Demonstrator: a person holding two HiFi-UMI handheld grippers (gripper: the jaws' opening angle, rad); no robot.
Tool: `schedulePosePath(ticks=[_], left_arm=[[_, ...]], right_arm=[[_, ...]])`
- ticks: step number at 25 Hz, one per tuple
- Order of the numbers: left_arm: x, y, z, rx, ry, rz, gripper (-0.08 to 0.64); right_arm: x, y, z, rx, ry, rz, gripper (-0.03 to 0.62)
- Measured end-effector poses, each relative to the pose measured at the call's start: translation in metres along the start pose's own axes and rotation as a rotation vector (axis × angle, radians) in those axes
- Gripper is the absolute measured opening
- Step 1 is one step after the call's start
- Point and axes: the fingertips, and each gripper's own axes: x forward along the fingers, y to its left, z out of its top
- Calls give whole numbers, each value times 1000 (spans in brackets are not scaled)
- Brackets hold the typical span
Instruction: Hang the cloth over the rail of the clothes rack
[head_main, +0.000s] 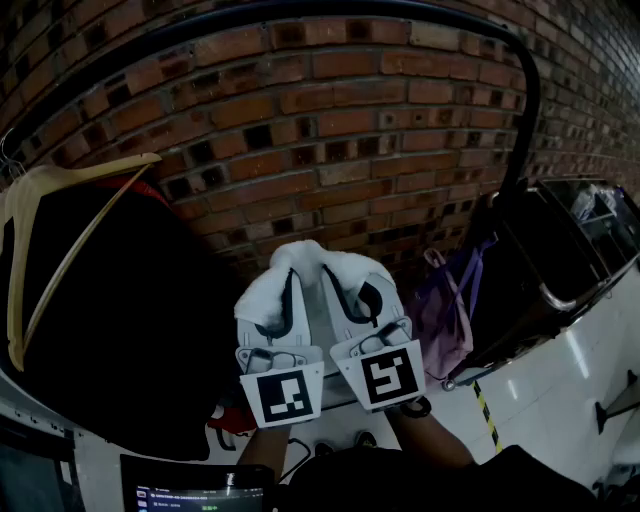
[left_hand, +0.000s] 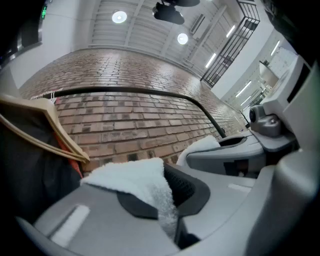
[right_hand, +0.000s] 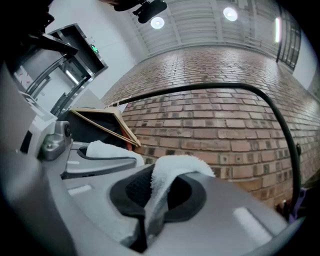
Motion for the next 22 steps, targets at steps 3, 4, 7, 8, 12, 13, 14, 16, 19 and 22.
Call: schedulePosePath(ticks=[3,4,7,8,12,13,14,16,19,22], left_arm=[[-8,8,37,213,-62,-70,15],[-12,14,51,276,-79,-87,15],[-19,44,107,420,-158,-82,15],[-19,54,131,461,-204,-62,15],[-15,79,216,620,-366,-5,15],[-13,82,232,653,-390,3,15],[-11,85,247,687,-413,12,15],[-5,89,275,749,-463,33,15],[12,103,314,809,-536,60,15],[41,139,343,757,-497,119,15]], right_arm=[[-11,-7,33,-161,-33,41,34],[-16,-11,46,-241,-32,54,34],[-24,-26,101,-461,-82,52,34],[-23,-30,126,-530,-129,43,34],[-16,-32,210,-729,-291,27,34],[-14,-31,225,-752,-314,28,34],[-11,-30,240,-772,-337,29,34],[-3,-30,270,-813,-388,31,34],[15,-35,313,-880,-452,20,34],[32,-44,357,-944,-502,-14,34]])
